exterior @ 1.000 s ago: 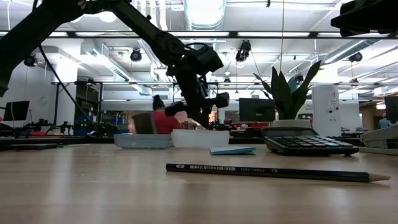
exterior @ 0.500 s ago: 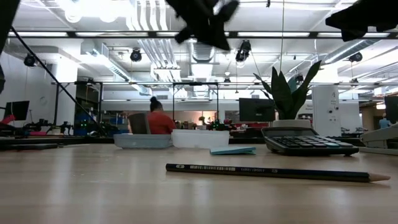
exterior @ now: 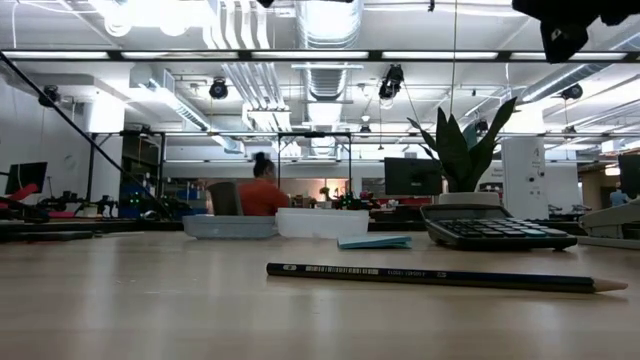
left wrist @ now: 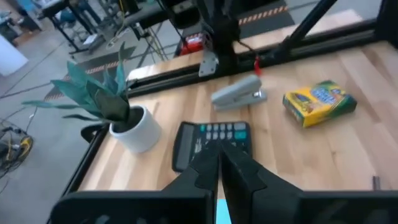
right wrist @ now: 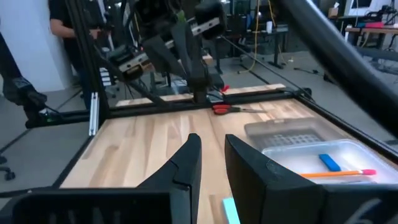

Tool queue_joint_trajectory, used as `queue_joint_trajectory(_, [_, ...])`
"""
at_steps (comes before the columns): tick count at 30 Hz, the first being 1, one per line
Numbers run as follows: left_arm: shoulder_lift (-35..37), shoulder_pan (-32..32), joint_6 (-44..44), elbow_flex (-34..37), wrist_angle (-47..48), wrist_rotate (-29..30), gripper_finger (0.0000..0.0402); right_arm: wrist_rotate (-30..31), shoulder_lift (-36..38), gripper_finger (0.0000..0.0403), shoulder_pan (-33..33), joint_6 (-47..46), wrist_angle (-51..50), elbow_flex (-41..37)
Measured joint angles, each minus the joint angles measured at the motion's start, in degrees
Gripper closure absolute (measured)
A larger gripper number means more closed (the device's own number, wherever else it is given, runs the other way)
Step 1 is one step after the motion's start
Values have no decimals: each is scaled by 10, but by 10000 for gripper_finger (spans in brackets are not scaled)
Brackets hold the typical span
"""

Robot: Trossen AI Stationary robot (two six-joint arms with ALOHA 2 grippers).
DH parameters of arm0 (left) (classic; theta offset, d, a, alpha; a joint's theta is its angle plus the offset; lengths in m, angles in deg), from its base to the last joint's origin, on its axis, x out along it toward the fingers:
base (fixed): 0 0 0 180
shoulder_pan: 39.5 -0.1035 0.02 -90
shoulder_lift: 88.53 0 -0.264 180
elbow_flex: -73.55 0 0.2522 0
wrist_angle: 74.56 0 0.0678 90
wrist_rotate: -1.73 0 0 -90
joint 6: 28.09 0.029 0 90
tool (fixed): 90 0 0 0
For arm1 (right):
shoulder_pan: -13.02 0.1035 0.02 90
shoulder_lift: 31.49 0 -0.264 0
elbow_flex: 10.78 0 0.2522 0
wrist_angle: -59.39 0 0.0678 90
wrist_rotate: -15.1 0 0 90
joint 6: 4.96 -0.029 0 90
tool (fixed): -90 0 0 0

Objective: Pack school essentials
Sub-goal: Put the blue pencil into the transparent supply box

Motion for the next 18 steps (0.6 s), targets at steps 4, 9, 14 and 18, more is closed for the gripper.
queue_joint_trajectory(4, [24,4,-4,37,-8,2,401,0,-51,342,0,-23,-5,48])
queue_joint_trajectory(9, [48,4,-2,78,-26,2,401,-2,-116,342,-7,-62,-88,134])
queue_joint_trajectory(14, [86,4,2,130,-49,13,401,-3,-182,342,-33,-130,-240,228])
queue_joint_trajectory(18, [117,0,2,173,-92,13,401,-7,-228,342,-63,-170,-358,299])
